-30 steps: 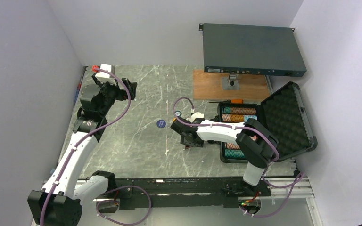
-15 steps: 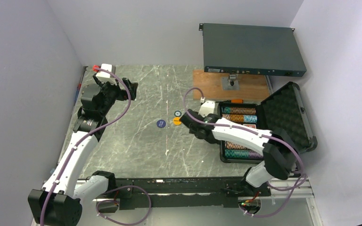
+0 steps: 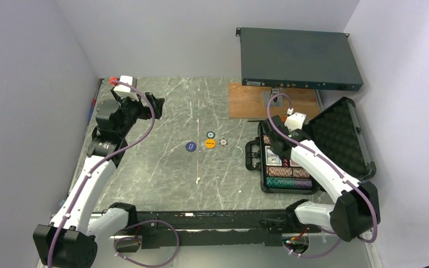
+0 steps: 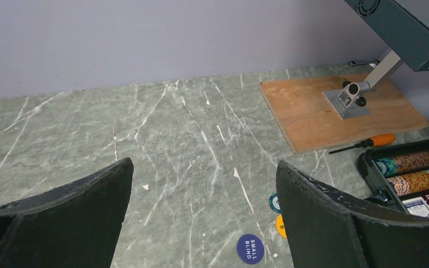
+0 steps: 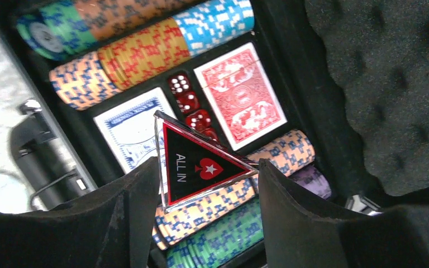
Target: Pack up texas hold em set
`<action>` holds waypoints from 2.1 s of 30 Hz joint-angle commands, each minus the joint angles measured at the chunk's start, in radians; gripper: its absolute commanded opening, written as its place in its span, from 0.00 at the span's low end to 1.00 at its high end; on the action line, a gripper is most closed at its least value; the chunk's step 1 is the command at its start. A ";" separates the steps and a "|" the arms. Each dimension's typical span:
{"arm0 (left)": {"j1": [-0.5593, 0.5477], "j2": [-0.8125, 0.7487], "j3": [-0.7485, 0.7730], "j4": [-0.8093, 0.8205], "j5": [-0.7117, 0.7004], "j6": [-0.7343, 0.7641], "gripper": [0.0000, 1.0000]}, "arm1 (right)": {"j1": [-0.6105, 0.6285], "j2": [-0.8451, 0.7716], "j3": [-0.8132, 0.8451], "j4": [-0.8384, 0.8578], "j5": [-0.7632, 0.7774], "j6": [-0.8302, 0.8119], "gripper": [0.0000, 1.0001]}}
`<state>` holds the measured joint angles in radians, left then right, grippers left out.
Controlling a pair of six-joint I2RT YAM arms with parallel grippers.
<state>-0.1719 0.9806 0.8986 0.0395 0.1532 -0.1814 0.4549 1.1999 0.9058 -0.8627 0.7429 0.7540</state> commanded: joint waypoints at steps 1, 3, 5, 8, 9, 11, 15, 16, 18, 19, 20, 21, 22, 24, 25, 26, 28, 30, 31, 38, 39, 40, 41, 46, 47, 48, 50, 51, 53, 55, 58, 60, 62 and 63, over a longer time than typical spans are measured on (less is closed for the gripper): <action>-0.006 -0.002 0.034 0.034 0.014 -0.014 0.99 | -0.046 0.084 0.007 0.060 -0.056 -0.152 0.39; -0.009 0.001 0.034 0.034 0.010 -0.009 0.99 | -0.047 0.134 0.021 0.083 -0.080 -0.191 0.39; -0.010 0.004 0.035 0.033 0.006 -0.006 0.99 | -0.048 0.187 0.041 0.079 -0.108 -0.217 0.36; -0.009 0.006 0.040 0.030 0.011 -0.007 0.99 | -0.048 0.248 0.060 0.070 -0.156 -0.237 0.36; -0.009 0.006 0.040 0.030 0.012 -0.006 0.99 | -0.047 0.257 0.061 0.073 -0.169 -0.243 0.36; -0.009 0.009 0.040 0.030 0.010 -0.006 0.99 | -0.048 0.263 0.055 0.097 -0.206 -0.262 0.36; -0.009 0.012 0.042 0.029 0.012 -0.006 0.99 | -0.047 0.272 0.047 0.133 -0.252 -0.301 0.46; -0.009 0.012 0.042 0.029 0.012 -0.006 0.99 | -0.047 0.274 0.046 0.139 -0.253 -0.305 0.49; -0.009 0.012 0.041 0.028 0.011 -0.005 0.99 | -0.047 0.267 0.035 0.163 -0.268 -0.326 0.52; -0.010 0.012 0.041 0.029 0.012 -0.005 0.99 | -0.047 0.259 0.027 0.179 -0.281 -0.335 0.53; -0.009 0.012 0.042 0.029 0.010 -0.006 0.99 | -0.047 0.245 0.021 0.190 -0.291 -0.342 0.54; -0.008 0.012 0.041 0.029 0.010 -0.005 0.99 | -0.047 0.241 0.016 0.202 -0.297 -0.347 0.55; -0.009 0.013 0.042 0.029 0.012 -0.005 0.99 | -0.046 0.236 0.013 0.208 -0.304 -0.351 0.57; -0.009 0.014 0.042 0.028 0.012 -0.006 0.99 | -0.047 0.233 0.012 0.212 -0.313 -0.359 0.63; -0.009 0.014 0.041 0.029 0.013 -0.006 0.99 | -0.047 0.231 0.012 0.212 -0.315 -0.360 0.68; -0.009 0.013 0.042 0.028 0.013 -0.007 0.99 | -0.047 0.232 0.014 0.210 -0.312 -0.360 0.74; -0.009 0.014 0.041 0.029 0.013 -0.007 0.99 | -0.047 0.233 0.021 0.196 -0.305 -0.358 0.83; -0.009 0.014 0.041 0.028 0.014 -0.006 0.99 | -0.047 0.228 0.032 0.180 -0.301 -0.351 0.89; -0.009 0.012 0.041 0.029 0.015 -0.006 0.99 | -0.046 0.223 0.039 0.172 -0.300 -0.349 0.90; -0.009 0.009 0.042 0.033 0.025 -0.017 0.99 | -0.043 -0.014 -0.003 0.295 -0.452 -0.402 0.94; -0.009 0.007 0.042 0.033 0.027 -0.018 0.99 | -0.041 -0.055 -0.035 0.357 -0.523 -0.408 0.96; -0.009 0.004 0.041 0.033 0.027 -0.018 0.99 | -0.038 -0.087 -0.067 0.420 -0.597 -0.407 0.99; -0.010 0.003 0.040 0.034 0.025 -0.018 0.99 | -0.031 -0.107 -0.097 0.473 -0.654 -0.399 1.00; -0.012 0.001 0.034 0.039 0.030 -0.027 0.99 | 0.051 -0.068 -0.124 0.584 -0.714 -0.397 1.00; -0.013 0.002 0.034 0.040 0.031 -0.028 0.99 | 0.058 -0.046 -0.108 0.559 -0.679 -0.382 1.00; -0.014 0.003 0.035 0.039 0.030 -0.028 0.99 | 0.057 -0.021 -0.094 0.526 -0.624 -0.349 1.00; -0.014 0.006 0.037 0.035 0.031 -0.030 0.99 | 0.037 -0.010 -0.081 0.466 -0.454 -0.264 0.99; -0.014 0.005 0.039 0.036 0.033 -0.033 0.99 | 0.024 -0.021 -0.086 0.440 -0.387 -0.207 0.98; -0.014 0.002 0.037 0.041 0.041 -0.037 0.99 | -0.003 -0.059 -0.118 0.414 -0.313 -0.109 0.82; -0.014 0.000 0.037 0.039 0.041 -0.037 0.99 | -0.026 -0.098 -0.156 0.376 -0.243 -0.009 0.53; -0.014 0.000 0.037 0.039 0.036 -0.040 0.99 | -0.067 -0.133 -0.195 0.350 -0.203 0.034 0.46; -0.014 0.001 0.037 0.040 0.042 -0.045 0.99 | -0.083 -0.133 -0.203 0.397 -0.278 -0.063 0.45; -0.014 0.003 0.039 0.041 0.054 -0.051 0.99 | -0.076 -0.110 -0.189 0.531 -0.576 -0.255 0.52; -0.014 0.002 0.040 0.042 0.056 -0.051 0.99 | -0.049 -0.099 -0.181 0.577 -0.641 -0.308 0.62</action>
<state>-0.1814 0.9928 0.8986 0.0402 0.1761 -0.2089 0.3714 1.0794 0.7055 -0.4633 0.3897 0.6456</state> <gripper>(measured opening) 0.992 0.504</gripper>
